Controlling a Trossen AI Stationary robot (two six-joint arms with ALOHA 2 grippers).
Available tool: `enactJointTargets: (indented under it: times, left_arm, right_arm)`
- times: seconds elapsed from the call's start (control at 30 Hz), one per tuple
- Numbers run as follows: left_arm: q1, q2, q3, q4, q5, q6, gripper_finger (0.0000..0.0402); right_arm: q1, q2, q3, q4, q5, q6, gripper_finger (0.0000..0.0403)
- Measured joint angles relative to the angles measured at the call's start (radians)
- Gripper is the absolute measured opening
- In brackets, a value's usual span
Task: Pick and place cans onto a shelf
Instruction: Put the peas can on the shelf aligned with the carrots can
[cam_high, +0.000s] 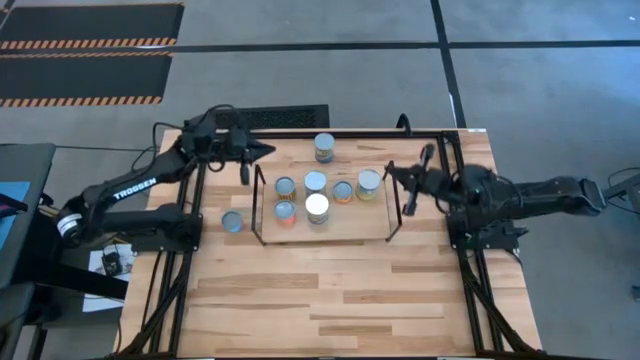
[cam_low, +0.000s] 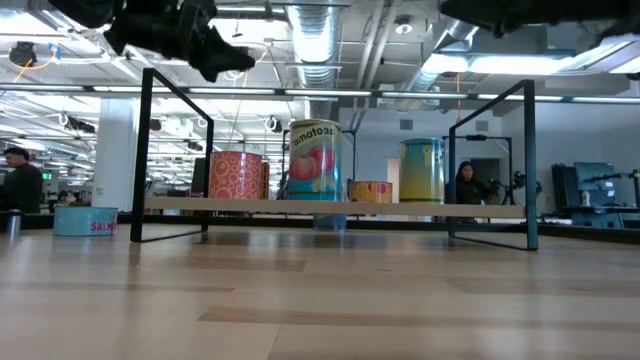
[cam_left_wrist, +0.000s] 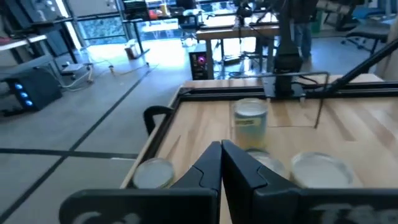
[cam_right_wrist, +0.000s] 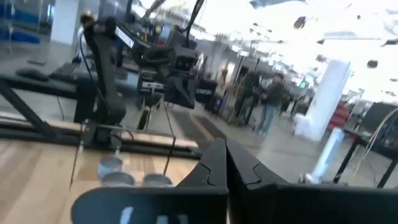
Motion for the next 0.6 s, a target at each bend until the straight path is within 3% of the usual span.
enactJointTargets:
  times: [0.33, 0.6]
  left_arm:
    - [0.124, 0.0, -0.056, 0.094, 0.029, 0.022, 0.0]
    - [0.097, -0.087, -0.057, -0.041, 0.011, -0.006, 0.0]
  right_arm:
    - [-0.3, 0.237, 0.248, -0.23, -0.343, 0.025, 0.0004]
    - [-0.467, 0.359, 0.299, -0.202, -0.562, -0.007, 0.0004]
